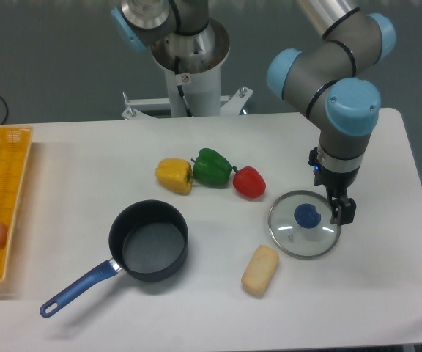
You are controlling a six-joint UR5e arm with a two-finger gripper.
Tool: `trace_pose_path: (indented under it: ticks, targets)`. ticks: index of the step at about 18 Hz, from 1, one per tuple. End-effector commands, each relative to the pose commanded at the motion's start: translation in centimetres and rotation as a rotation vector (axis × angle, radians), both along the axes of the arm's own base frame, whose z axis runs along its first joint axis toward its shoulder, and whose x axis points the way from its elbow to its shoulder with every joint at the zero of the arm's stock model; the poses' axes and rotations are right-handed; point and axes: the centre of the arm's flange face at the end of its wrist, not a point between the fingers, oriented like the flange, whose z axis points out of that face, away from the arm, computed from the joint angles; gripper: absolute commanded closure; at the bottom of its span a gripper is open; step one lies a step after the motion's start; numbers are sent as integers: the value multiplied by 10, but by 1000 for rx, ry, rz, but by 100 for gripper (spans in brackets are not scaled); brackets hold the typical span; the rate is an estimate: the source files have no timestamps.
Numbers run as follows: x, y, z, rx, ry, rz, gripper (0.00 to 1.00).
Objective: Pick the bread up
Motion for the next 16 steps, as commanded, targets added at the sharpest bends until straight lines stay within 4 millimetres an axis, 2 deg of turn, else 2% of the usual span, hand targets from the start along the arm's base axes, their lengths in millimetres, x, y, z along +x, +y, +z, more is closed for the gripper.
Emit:
trace_pose_path:
  ticks: [7, 10, 13, 16]
  targets:
    - [0, -3, -8, 3, -17, 27, 0]
    - [-4, -9, -10, 105, -71, 193, 0]
    - [6, 3, -7, 141, -98, 399, 0]
    - [17, 22, -10, 153, -103, 512, 0]
